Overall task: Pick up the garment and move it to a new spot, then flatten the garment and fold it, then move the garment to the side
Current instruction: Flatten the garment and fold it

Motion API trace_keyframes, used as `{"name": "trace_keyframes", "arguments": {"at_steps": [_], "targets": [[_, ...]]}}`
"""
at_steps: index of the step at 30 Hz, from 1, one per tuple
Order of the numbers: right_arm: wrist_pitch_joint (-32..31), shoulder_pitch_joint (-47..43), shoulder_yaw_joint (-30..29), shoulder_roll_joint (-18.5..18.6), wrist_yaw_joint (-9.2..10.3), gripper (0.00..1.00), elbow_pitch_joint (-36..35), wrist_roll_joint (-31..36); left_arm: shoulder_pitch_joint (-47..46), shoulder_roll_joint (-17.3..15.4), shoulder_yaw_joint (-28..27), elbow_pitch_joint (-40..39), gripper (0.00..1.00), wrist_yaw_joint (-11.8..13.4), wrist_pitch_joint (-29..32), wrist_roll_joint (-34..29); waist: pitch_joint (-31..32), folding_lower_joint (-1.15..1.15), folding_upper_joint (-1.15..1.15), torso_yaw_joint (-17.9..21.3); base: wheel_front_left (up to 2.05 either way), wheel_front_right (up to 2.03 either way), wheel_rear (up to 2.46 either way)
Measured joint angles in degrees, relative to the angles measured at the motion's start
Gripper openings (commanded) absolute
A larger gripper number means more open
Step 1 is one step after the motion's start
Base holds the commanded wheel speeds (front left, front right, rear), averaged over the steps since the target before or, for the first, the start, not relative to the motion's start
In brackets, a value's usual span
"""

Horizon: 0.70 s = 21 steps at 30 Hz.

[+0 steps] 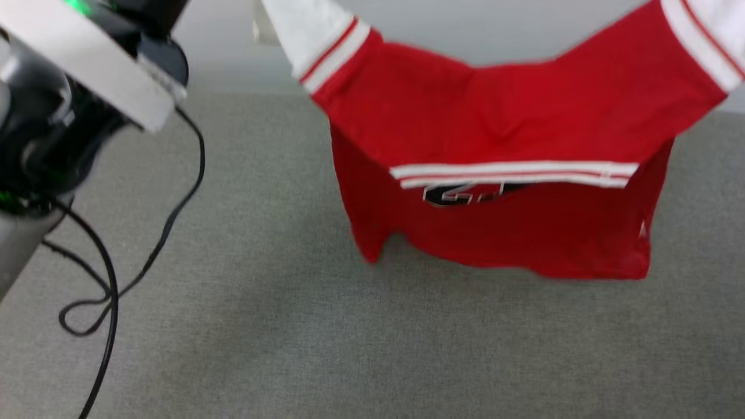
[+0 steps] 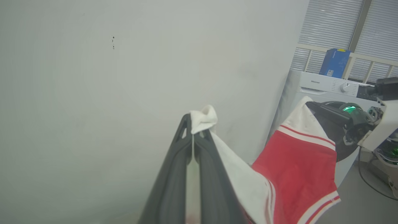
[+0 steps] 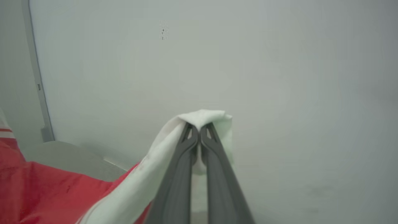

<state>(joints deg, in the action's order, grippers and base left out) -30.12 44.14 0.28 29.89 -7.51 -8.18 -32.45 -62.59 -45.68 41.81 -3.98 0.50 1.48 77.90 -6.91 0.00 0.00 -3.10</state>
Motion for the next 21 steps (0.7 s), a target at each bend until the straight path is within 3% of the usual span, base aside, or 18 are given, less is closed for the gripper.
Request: {"name": "trace_keyframes", "arguments": {"at_steps": [6, 15, 21], "targets": [[1.6, 16.8, 3.0, -1.2, -0.01, 0.00, 9.0, 3.9, -10.8, 4.7, -1.7, 6.7, 0.00, -0.1, 1.1, -1.6, -6.4, 0.00, 0.00, -0.3, 0.00, 0.00, 0.00], [7.6, 40.3, 8.4, -3.0, -0.01, 0.00, 24.8, 11.3, -28.9, 10.1, -3.5, 23.5, 0.00, -3.0, 2.0, -5.3, -16.8, 0.01, 0.00, -0.2, 0.00, 0.00, 0.00], [12.8, 50.9, 10.4, -4.2, -0.01, 0.00, 35.5, 14.3, -36.7, 12.9, -4.3, 32.0, 0.00, -4.6, 0.4, -7.0, -22.4, 0.01, 0.00, 0.0, 0.00, 0.00, 0.00]]}}
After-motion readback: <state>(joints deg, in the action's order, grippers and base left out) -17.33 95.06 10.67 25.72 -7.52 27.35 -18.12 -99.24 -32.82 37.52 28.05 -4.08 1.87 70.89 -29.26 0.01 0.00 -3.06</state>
